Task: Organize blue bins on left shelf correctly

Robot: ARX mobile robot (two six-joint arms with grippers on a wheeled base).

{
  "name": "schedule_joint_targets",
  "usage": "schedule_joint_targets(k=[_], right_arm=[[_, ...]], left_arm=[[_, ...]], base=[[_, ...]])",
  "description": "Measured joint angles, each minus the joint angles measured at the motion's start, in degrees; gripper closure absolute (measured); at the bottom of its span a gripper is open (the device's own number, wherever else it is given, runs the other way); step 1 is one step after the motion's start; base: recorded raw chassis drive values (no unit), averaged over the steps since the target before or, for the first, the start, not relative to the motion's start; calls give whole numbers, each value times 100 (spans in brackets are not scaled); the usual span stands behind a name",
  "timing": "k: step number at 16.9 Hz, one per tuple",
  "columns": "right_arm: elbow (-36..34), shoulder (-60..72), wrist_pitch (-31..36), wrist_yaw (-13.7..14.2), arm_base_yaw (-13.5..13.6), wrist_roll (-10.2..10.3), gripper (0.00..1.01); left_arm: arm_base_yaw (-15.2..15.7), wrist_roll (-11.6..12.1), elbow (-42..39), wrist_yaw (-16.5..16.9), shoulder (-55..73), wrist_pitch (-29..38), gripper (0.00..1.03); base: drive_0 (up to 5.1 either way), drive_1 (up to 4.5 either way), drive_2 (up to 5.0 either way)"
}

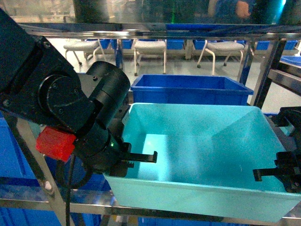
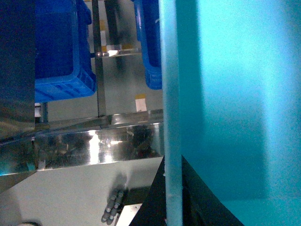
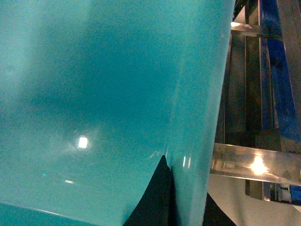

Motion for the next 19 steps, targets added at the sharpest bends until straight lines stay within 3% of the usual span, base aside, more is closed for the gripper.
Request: schedule_joint_targets(k=[8, 11, 15, 17, 19], right_arm=[[944, 1034, -592, -111, -227, -79, 99], [1333, 1421, -975, -205, -413, -232, 99], [1300, 1421, -922, -243, -374, -258, 99], [1226, 1421, -870, -223, -374, -385, 79], [1038, 1416, -494, -275, -367, -374, 61]], left_arm=[[4, -31, 1047, 55, 911, -673, 101], [-216, -461, 1711, 37, 1392, -1325, 101], [-188, -625, 1707, 44, 1397, -1346, 100], [-179, -745, 1659, 186, 1397, -1307, 82], [-168, -846, 1451, 227, 1353, -1021, 62]], base=[[0, 0, 0], [0, 0, 0], [0, 0, 0], [0, 0, 0], [0, 0, 0]])
